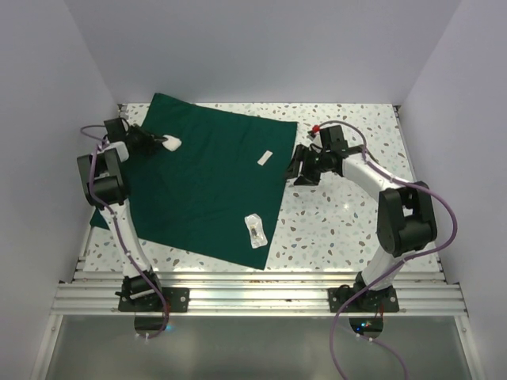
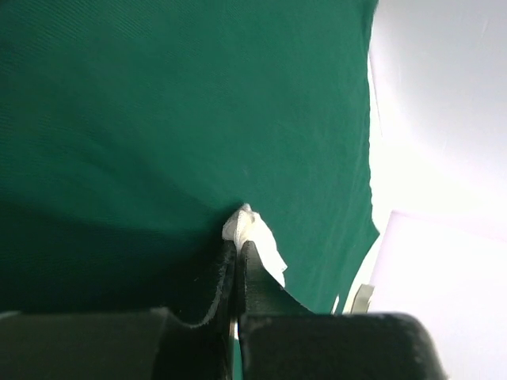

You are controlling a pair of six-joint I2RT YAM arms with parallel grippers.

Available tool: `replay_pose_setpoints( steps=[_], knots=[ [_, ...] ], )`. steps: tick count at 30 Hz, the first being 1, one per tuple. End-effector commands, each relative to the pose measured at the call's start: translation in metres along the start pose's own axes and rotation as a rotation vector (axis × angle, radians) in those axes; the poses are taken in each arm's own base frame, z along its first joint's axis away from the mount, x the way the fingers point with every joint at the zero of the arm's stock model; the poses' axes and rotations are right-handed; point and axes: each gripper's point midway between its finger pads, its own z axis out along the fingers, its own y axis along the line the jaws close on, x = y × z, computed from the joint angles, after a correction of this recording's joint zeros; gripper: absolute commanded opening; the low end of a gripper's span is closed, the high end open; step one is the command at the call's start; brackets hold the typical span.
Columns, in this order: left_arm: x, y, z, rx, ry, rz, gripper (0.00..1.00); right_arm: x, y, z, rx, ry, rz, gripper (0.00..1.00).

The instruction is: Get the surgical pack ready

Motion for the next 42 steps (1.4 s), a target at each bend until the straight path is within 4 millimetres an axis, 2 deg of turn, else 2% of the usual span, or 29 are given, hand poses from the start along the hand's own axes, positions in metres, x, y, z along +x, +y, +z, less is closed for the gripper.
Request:
replay_pose_setpoints(
  steps=[1, 2, 3, 4, 5, 6, 7, 8, 9, 10, 11, 12, 13, 14, 15, 16, 17, 18, 19, 22, 26, 28, 29, 31, 37, 42],
  knots=[
    [0.017, -0.075, -0.028, 0.078, 0.03, 0.21, 0.0, -0.009, 0.02, -0.005, -0.038, 0.022, -0.099, 0.59],
    [0.031, -0.083, -0.031, 0.088, 0.058, 0.263, 0.0, -0.009, 0.023, -0.005, -0.049, 0.031, -0.138, 0.6],
    [0.038, -0.103, -0.045, 0.109, 0.058, 0.305, 0.0, -0.008, 0.027, -0.005, -0.055, 0.038, -0.161, 0.61],
    [0.053, -0.099, -0.05, 0.102, 0.084, 0.314, 0.0, -0.01, 0.035, -0.007, -0.069, 0.033, -0.19, 0.62],
    [0.066, -0.106, -0.056, 0.114, 0.104, 0.359, 0.0, -0.009, 0.043, -0.009, -0.092, 0.035, -0.238, 0.63],
    [0.074, -0.127, -0.073, 0.145, 0.094, 0.403, 0.0, -0.008, 0.05, -0.01, -0.112, 0.035, -0.268, 0.63],
    [0.09, -0.119, -0.079, 0.134, 0.121, 0.401, 0.0, -0.009, 0.06, -0.012, -0.138, 0.023, -0.307, 0.64],
    [0.103, -0.124, -0.087, 0.15, 0.138, 0.427, 0.0, -0.006, 0.072, -0.013, -0.168, 0.023, -0.363, 0.66],
    [0.112, -0.144, -0.106, 0.187, 0.128, 0.467, 0.0, -0.002, 0.081, -0.015, -0.204, 0.034, -0.39, 0.66],
    [0.127, -0.136, -0.113, 0.183, 0.154, 0.457, 0.0, -0.003, 0.093, -0.017, -0.236, 0.026, -0.423, 0.69],
    [0.143, -0.142, -0.12, 0.206, 0.181, 0.468, 0.0, 0.004, 0.106, -0.017, -0.278, 0.036, -0.467, 0.71],
    [0.154, -0.159, -0.138, 0.245, 0.178, 0.499, 0.0, 0.008, 0.12, -0.023, -0.334, 0.041, -0.496, 0.72],
    [0.17, -0.152, -0.143, 0.244, 0.207, 0.489, 0.0, 0.007, 0.131, -0.024, -0.372, 0.019, -0.534, 0.74],
    [0.19, -0.158, -0.148, 0.265, 0.245, 0.507, 0.0, 0.008, 0.138, -0.025, -0.397, 0.009, -0.554, 0.77],
    [0.204, -0.168, -0.162, 0.288, 0.254, 0.529, 0.0, 0.013, 0.15, -0.028, -0.434, 0.002, -0.582, 0.78],
    [0.221, -0.163, -0.167, 0.291, 0.287, 0.528, 0.0, 0.013, 0.164, -0.033, -0.49, -0.021, -0.62, 0.79],
    [0.242, -0.17, -0.174, 0.331, 0.339, 0.547, 0.0, 0.016, 0.173, -0.034, -0.518, -0.021, -0.63, 0.86],
    [0.251, -0.18, -0.187, 0.38, 0.34, 0.579, 0.0, 0.018, 0.179, -0.035, -0.545, -0.022, -0.644, 0.94],
    [0.269, -0.175, -0.19, 0.395, 0.379, 0.579, 0.0, 0.019, 0.19, -0.039, -0.593, -0.032, -0.673, 0.98],
    [0.307, -0.182, -0.209, 0.481, 0.45, 0.639, 0.0, 0.022, 0.198, -0.037, -0.644, -0.032, -0.722, 0.99],
    [0.324, -0.187, -0.23, 0.572, 0.498, 0.677, 0.0, 0.026, 0.207, -0.04, -0.69, -0.011, -0.777, 0.98],
    [0.33, -0.183, -0.233, 0.579, 0.525, 0.668, 0.0, 0.029, 0.21, -0.042, -0.72, -0.01, -0.786, 0.98],
    [0.331, -0.192, -0.237, 0.632, 0.521, 0.692, 0.0, 0.036, 0.214, -0.046, -0.753, 0.01, -0.782, 0.98],
    [0.34, -0.191, -0.243, 0.668, 0.564, 0.672, 0.0, 0.045, 0.218, -0.046, -0.786, 0.026, -0.775, 0.97],
    [0.355, -0.199, -0.253, 0.747, 0.618, 0.702, 0.0, 0.067, 0.226, -0.042, -0.849, 0.09, -0.783, 0.93],
    [0.358, -0.199, -0.254, 0.753, 0.629, 0.701, 0.0, 0.086, 0.228, -0.041, -0.89, 0.136, -0.763, 0.89]
  ],
)
